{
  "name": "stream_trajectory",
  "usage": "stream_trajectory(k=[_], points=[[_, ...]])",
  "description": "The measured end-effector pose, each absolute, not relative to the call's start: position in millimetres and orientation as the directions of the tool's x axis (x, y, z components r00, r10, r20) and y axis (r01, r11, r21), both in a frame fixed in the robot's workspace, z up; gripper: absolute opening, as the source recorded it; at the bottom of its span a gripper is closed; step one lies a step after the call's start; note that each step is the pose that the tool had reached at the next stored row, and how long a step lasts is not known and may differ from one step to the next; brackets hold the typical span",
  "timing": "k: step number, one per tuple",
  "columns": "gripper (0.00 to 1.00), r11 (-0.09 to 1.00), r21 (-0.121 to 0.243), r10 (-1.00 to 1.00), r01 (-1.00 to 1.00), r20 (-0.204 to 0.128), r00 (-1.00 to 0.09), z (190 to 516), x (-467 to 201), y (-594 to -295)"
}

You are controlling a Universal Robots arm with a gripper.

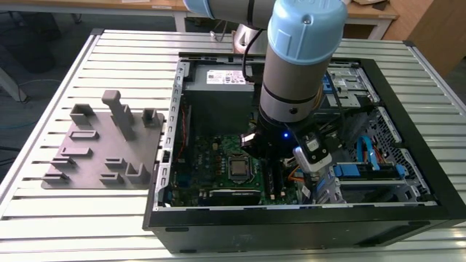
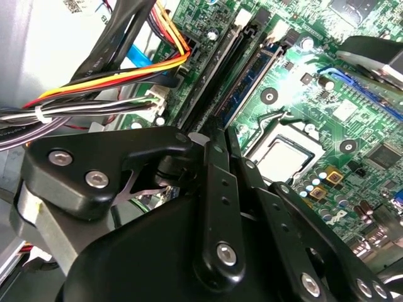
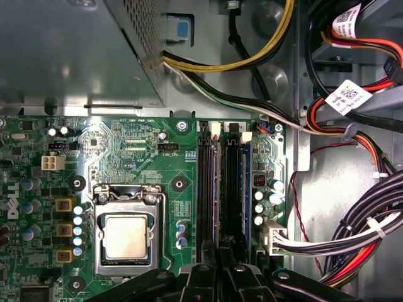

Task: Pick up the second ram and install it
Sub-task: 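Insert the second ram into the second slot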

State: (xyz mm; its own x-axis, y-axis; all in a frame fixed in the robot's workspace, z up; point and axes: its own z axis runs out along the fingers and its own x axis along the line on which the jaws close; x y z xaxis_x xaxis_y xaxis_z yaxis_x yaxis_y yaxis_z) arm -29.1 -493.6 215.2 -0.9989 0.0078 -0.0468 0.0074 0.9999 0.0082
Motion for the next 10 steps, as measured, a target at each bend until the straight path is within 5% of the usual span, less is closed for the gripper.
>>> stream_trajectory(k=[10], points=[[0.11, 1.0, 0.003, 0.01, 0.01, -0.047, -0.999, 212.8, -29.1, -493.1]])
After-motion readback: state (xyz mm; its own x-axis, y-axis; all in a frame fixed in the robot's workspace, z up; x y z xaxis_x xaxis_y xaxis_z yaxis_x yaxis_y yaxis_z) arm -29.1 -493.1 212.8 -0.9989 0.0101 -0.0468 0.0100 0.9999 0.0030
